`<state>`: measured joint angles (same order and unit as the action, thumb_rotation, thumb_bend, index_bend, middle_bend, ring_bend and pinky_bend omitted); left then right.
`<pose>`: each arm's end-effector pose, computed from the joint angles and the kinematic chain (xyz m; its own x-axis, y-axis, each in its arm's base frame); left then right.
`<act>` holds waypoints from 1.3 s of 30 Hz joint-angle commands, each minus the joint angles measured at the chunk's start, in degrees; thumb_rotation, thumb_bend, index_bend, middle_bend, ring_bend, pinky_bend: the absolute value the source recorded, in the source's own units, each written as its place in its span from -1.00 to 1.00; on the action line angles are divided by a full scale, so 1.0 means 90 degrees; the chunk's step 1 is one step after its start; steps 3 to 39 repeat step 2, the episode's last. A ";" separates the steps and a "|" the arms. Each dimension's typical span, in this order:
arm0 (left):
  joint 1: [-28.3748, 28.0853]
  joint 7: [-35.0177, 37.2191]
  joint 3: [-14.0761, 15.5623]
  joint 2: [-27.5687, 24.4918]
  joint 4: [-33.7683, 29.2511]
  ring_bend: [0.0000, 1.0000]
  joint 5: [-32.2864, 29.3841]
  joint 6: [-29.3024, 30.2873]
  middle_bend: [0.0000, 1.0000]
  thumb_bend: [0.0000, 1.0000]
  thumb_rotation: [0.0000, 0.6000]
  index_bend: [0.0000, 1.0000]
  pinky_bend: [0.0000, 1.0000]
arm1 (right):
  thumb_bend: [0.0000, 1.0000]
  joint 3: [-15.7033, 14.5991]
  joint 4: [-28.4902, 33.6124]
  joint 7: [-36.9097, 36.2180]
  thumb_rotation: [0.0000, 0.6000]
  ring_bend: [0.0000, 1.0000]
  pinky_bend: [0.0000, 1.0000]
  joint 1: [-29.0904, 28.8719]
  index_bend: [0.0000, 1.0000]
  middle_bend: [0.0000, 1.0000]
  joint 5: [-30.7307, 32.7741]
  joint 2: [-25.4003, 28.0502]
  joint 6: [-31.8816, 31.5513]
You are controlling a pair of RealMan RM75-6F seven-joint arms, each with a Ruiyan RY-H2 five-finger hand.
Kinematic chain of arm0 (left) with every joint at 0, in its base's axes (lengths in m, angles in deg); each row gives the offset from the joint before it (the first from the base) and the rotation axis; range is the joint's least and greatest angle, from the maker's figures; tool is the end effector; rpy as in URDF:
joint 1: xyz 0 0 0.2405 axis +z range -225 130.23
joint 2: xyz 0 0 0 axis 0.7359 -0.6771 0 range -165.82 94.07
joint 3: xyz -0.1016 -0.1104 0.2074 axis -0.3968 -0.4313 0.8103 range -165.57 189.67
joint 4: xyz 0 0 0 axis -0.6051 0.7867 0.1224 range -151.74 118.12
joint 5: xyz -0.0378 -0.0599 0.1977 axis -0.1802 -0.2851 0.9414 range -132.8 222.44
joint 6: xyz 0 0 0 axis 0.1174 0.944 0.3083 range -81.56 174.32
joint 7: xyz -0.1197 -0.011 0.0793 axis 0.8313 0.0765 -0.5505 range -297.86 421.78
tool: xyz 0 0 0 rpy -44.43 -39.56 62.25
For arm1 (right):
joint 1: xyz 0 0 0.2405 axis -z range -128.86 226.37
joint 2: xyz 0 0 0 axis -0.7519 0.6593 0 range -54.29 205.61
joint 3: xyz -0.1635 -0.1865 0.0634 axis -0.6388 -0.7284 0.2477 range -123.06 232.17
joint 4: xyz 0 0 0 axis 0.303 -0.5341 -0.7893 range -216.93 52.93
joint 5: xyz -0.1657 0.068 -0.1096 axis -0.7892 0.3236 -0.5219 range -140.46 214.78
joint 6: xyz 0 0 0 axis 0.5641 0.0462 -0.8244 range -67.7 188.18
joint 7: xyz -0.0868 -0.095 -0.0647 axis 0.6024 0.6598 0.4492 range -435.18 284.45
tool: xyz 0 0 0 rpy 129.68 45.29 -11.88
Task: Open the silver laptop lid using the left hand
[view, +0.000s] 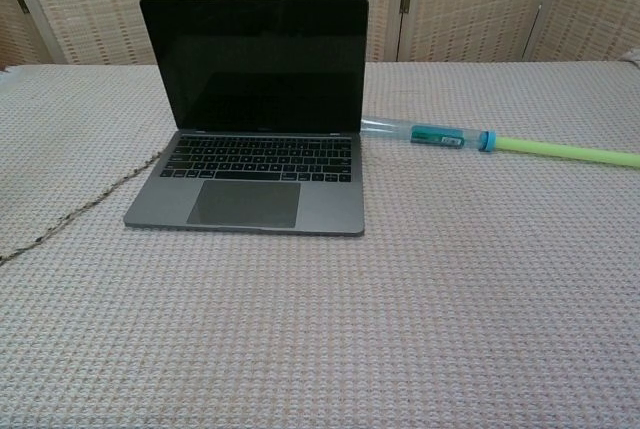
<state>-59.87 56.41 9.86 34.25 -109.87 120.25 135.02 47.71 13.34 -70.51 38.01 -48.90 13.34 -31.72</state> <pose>-0.2955 0.2164 0.1389 0.3651 -0.0717 0.9282 0.9307 0.0498 -0.3623 -0.2934 -0.1759 0.1596 0.4660 -0.0044 0.8848 -0.8810 -0.0942 0.4636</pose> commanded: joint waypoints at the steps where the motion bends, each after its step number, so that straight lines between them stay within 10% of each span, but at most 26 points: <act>1: 0.0168 0.0012 0.0147 -0.0037 -0.0063 -1.00 0.0191 0.0096 -0.95 -0.25 1.00 -0.91 -1.00 | 0.51 0.0038 -0.0117 -0.0086 1.00 -0.75 -0.98 0.0136 -1.00 -0.98 -0.0115 -0.0008 -0.0078; 39: 0.0202 0.0005 0.0149 -0.0038 -0.0073 -1.00 0.0212 0.0120 -0.95 -0.25 1.00 -0.91 -1.00 | 0.51 0.0056 -0.0131 -0.0097 1.00 -0.75 -0.98 0.0152 -1.00 -0.98 -0.0124 -0.0018 -0.0059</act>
